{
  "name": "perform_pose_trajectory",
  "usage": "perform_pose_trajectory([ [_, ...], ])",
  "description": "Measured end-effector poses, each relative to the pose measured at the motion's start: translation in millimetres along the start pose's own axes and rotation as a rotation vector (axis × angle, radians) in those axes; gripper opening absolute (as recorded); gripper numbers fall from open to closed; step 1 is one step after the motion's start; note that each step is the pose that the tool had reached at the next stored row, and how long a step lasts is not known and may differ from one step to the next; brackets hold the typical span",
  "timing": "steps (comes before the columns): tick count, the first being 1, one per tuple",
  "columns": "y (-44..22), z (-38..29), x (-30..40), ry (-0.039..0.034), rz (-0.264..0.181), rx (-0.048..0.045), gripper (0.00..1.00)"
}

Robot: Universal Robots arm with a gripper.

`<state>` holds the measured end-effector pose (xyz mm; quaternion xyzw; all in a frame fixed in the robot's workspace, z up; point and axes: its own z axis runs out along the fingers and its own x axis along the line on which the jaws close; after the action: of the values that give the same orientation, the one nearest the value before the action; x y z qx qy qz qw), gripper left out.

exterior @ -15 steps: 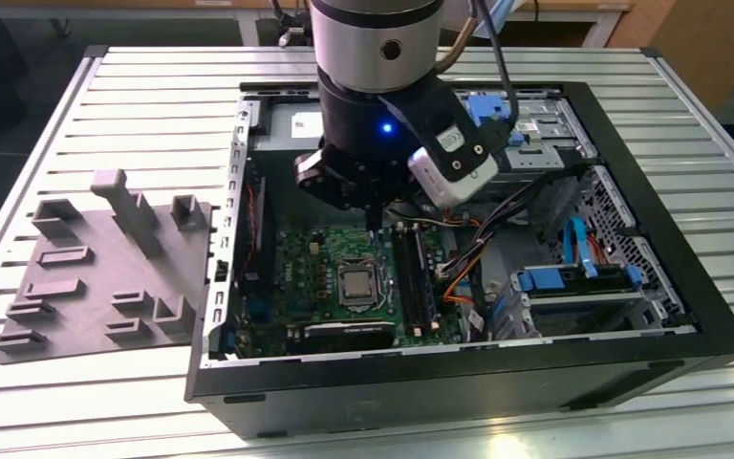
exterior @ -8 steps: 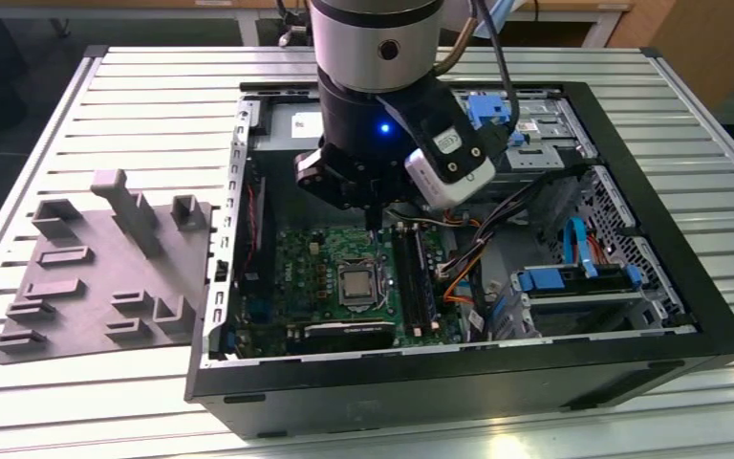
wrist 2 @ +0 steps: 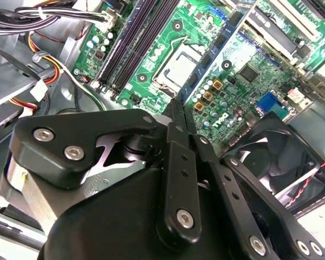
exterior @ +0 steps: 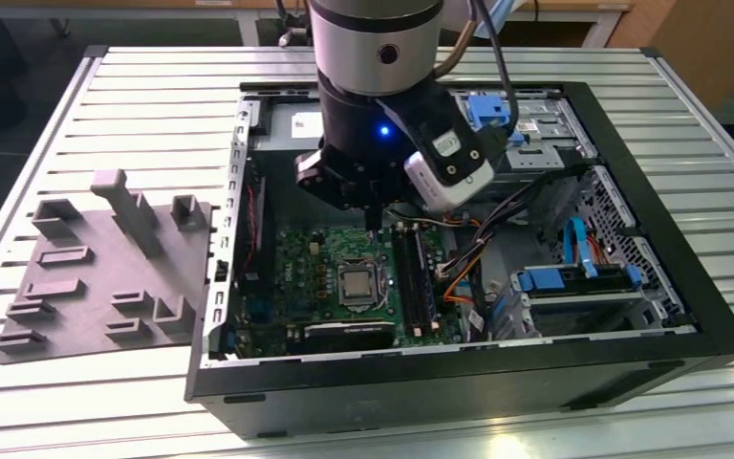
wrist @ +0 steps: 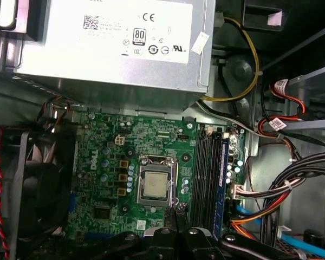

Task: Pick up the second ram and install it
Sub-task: 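Insert the second ram into the second slot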

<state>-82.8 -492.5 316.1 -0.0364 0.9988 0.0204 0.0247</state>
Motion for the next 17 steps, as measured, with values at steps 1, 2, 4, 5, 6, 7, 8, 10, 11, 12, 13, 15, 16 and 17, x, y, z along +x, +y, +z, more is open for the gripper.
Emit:
perform_pose_trajectory([
  [1, 0.0, 0.4, 0.0, -0.0002, 0.000, -0.0019, 0.12],
  [2, -0.1, 0.8, 0.1, -0.0002, 0.001, -0.0028, 0.12],
  [4, -0.1, 2.0, 0.0, -0.0005, 0.003, -0.0041, 0.12],
  [5, -0.2, 2.7, -0.2, -0.0004, 0.005, -0.0040, 0.12],
  [6, -0.2, 3.3, -0.4, -0.0005, 0.007, -0.0038, 0.12],
  [7, -0.2, 3.9, -0.6, -0.0006, 0.008, -0.0037, 0.12],
  [8, -0.3, 4.5, -0.8, -0.0007, 0.010, -0.0036, 0.12],
  [10, -0.4, 5.4, -1.9, -0.0008, 0.016, -0.0032, 0.12],
  [11, -0.5, 5.8, -2.5, -0.0010, 0.019, -0.0032, 0.12],
  [12, -0.5, 6.2, -3.0, -0.0012, 0.021, -0.0031, 0.12],
  [13, -0.6, 6.7, -3.5, -0.0012, 0.023, -0.0031, 0.12],
  [15, -0.7, 7.6, -4.0, -0.0014, 0.026, -0.0030, 0.12],
  [16, -0.7, 8.0, -4.2, -0.0014, 0.027, -0.0028, 0.12],
  [17, -0.7, 8.5, -4.4, -0.0015, 0.029, -0.0027, 0.12],
])
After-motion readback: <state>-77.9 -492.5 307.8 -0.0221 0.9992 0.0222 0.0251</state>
